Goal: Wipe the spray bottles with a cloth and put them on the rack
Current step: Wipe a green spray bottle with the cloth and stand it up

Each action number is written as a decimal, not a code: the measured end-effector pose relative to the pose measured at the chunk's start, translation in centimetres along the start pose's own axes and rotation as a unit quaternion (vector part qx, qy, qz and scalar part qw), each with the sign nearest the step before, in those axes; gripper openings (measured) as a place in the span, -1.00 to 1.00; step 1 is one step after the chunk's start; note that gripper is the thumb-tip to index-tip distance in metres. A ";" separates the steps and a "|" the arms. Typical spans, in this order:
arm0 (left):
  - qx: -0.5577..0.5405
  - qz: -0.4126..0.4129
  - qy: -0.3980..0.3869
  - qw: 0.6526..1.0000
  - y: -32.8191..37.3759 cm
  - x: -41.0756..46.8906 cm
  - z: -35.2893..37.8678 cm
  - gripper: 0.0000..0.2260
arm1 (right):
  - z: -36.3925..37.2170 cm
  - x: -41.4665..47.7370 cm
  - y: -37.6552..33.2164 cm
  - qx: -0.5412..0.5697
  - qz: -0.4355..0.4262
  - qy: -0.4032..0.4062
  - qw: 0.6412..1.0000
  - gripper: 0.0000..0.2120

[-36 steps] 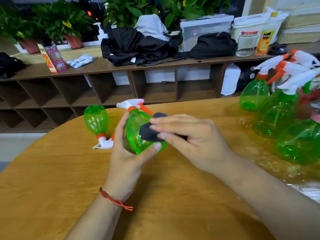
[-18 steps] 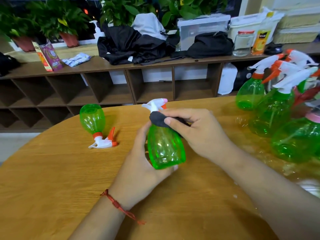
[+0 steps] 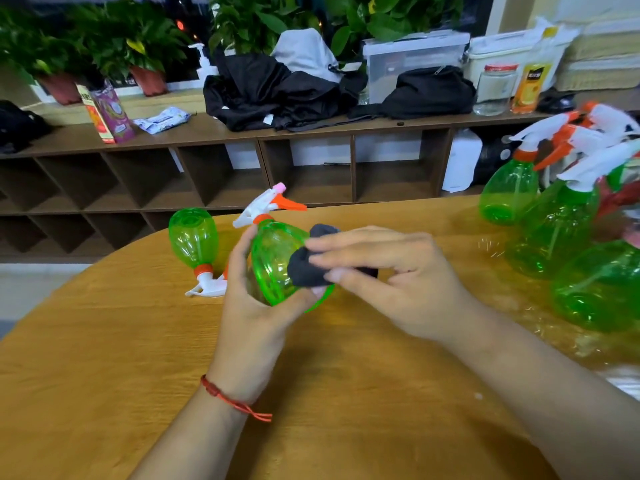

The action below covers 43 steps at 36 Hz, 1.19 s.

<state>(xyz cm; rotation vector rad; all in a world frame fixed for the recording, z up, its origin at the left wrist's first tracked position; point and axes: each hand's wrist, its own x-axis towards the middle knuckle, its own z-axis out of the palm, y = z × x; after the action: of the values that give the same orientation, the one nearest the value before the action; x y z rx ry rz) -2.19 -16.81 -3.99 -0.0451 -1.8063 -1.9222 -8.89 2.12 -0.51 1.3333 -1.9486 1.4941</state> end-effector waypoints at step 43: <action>0.043 -0.004 -0.096 0.994 0.4 -1.3 0.7 -0.01 | -0.2 0.7 0.3 0.183 0.151 0.030 0.971 -0.73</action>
<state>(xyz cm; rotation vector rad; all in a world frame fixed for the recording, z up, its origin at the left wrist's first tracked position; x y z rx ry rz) -1.13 -15.69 -3.96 -0.2001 -2.0139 -1.8992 -9.53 2.00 -0.07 1.1410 -1.9714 2.0979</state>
